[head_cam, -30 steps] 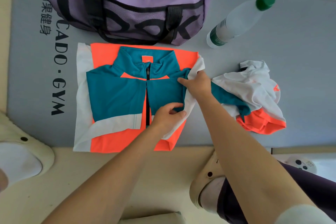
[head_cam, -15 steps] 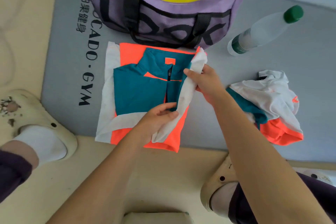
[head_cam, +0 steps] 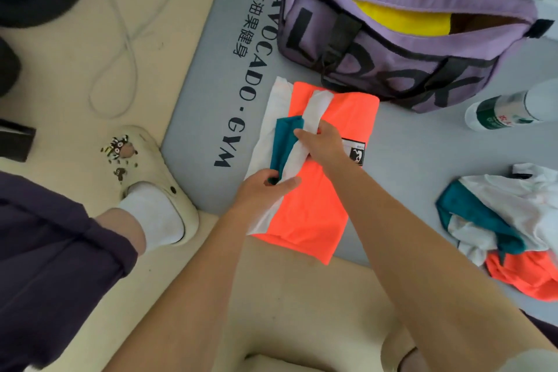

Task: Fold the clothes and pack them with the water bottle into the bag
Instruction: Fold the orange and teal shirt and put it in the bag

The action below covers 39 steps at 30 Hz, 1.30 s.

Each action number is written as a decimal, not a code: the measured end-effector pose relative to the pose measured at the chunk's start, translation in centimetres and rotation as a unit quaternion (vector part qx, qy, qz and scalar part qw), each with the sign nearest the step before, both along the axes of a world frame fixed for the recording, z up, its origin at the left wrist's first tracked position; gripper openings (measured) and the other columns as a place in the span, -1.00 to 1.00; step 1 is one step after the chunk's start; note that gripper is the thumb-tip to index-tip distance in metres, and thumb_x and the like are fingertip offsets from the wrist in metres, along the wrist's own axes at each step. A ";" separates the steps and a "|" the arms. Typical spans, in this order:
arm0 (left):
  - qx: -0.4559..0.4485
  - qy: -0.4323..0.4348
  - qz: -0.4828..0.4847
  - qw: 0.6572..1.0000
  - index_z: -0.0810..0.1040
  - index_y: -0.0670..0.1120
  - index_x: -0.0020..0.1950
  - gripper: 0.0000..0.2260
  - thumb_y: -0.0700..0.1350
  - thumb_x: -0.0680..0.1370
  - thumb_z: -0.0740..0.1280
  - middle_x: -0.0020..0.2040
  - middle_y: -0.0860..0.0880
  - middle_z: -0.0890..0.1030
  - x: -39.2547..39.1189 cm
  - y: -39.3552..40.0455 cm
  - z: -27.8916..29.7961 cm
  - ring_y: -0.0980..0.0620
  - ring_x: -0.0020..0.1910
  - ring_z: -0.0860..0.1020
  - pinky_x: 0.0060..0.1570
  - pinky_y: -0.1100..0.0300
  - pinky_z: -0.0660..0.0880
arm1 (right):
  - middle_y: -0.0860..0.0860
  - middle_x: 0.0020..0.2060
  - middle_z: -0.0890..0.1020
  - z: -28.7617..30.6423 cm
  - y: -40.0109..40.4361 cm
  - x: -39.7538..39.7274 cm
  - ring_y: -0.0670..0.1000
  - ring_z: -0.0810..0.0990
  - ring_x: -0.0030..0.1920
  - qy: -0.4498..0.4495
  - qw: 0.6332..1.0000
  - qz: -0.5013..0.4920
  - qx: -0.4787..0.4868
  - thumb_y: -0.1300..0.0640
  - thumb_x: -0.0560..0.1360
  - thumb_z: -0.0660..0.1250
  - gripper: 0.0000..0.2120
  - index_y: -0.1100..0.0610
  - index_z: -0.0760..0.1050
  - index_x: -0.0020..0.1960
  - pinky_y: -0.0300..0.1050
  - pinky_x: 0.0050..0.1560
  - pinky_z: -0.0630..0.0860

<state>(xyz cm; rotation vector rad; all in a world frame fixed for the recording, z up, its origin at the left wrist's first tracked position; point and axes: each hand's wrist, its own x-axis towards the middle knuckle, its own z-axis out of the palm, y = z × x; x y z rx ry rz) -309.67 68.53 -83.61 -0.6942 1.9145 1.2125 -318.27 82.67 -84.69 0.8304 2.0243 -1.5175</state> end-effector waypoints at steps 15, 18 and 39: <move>-0.154 0.088 -0.006 0.984 0.54 -0.04 -0.24 -0.83 0.02 0.45 0.43 -0.27 0.01 0.53 -0.6 -4.3 -2.8 -0.02 -0.28 0.51 -0.35 0.17 0.35 | 0.11 -0.27 0.66 1.7 2.9 1.2 -0.02 0.62 -0.44 0.045 0.997 -0.055 0.004 0.12 0.47 0.44 -0.86 0.08 0.47 -0.09 -0.14 -0.36 0.58; -0.202 0.123 -0.022 0.972 0.54 -0.11 -0.16 -0.81 0.01 0.47 0.40 -0.14 -0.07 0.49 -0.1 -3.2 -2.8 -0.08 -0.21 0.50 -0.31 0.14 0.34 | 0.19 -0.15 0.65 0.5 6.5 5.4 0.14 0.65 -0.20 0.027 0.985 -0.107 0.134 0.14 0.48 0.41 -0.89 0.06 0.47 -0.13 0.10 -0.11 0.61; -0.183 0.462 -0.294 0.816 0.58 -0.07 0.21 -0.65 -0.21 0.42 0.39 0.26 -0.09 0.53 -5.4 8.4 1.4 -0.17 0.27 0.45 0.28 -0.06 0.29 | 0.21 0.16 0.63 -0.1 11.4 12.8 0.21 0.61 0.16 -0.116 0.985 0.000 -0.130 0.24 0.51 0.40 -0.68 0.26 0.49 0.24 0.18 0.21 0.53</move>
